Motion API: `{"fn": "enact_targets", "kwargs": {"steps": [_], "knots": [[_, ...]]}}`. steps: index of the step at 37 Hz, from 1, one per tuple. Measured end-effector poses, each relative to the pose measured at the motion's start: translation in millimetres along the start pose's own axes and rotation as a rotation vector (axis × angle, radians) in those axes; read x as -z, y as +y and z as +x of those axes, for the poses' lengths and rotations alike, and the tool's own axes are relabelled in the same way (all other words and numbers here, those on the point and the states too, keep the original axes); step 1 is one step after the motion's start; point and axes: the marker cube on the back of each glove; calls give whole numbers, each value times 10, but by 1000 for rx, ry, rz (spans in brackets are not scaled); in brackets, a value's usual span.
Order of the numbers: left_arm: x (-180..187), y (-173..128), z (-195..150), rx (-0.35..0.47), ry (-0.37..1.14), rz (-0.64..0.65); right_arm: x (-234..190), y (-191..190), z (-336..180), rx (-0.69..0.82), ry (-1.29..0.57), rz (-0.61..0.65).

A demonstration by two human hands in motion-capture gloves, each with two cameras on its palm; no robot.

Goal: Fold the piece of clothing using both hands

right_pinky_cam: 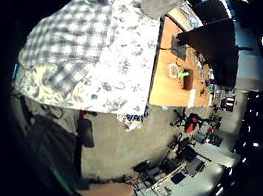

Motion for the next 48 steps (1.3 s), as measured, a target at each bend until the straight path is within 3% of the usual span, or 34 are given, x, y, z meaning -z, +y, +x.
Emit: {"fn": "enact_targets", "kwargs": {"steps": [10, 19, 26, 36, 43, 48], "knots": [[-86, -150, 16, 22, -10, -7, 17, 73, -53, 22, -1, 2], [-129, -127, 6, 12, 20, -18, -101, -246, -22, 20, 8, 8], [-212, -111, 12, 19, 25, -48, -125, -232, -12, 16, 23, 1], [-462, -173, 208, -55, 51, -78, -242, -134, -11, 32, 13, -62], [-1027, -339, 484, -131, 117, -138, -392, -208, 84, 22, 6, -83], [-1834, -364, 928, -248, 183, -268, -563, -264, 193, 2, 4, -107]]}}
